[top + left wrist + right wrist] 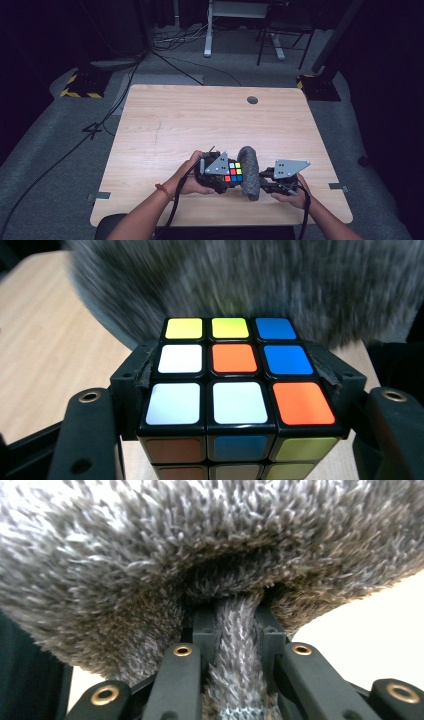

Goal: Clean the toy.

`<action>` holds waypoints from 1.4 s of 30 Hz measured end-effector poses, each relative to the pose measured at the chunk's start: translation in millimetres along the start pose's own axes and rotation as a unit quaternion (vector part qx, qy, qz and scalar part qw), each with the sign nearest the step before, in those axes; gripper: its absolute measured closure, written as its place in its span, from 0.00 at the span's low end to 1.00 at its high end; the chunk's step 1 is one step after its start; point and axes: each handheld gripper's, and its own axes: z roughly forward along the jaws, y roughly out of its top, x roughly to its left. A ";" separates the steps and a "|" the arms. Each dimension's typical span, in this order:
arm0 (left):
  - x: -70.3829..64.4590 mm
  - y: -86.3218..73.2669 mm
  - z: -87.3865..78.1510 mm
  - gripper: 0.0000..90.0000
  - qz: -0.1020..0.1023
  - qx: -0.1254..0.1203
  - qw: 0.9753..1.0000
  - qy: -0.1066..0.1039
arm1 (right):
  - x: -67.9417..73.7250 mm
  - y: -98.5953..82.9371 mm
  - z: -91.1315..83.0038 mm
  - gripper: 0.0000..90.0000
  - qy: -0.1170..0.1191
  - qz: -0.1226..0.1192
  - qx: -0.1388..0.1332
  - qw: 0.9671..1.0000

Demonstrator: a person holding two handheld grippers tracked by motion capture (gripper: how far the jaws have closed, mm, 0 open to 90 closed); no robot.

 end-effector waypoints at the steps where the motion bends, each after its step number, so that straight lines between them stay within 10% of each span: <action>1: -1.8 1.0 1.8 0.37 0.001 0.000 1.000 -0.006 | -0.7 1.8 -1.8 0.86 -0.005 -0.002 0.000 1.000; 9: -16.4 14.2 0.8 0.37 0.018 -0.028 0.999 -0.026 | -5.9 -2.7 8.4 0.86 -0.030 0.006 0.036 0.999; 15: -9.4 16.4 -8.3 0.37 0.006 -0.049 0.999 -0.011 | 2.6 -6.9 20.9 0.86 0.000 -0.006 0.064 0.998; 33: -4.2 7.9 -2.3 0.37 -0.012 -0.035 0.999 -0.009 | 2.9 4.9 1.7 0.86 -0.032 -0.005 0.020 0.999; 42: -5.9 11.1 -1.4 0.37 -0.002 -0.032 0.999 -0.011 | 1.2 -1.5 8.5 0.86 -0.007 0.010 0.025 1.000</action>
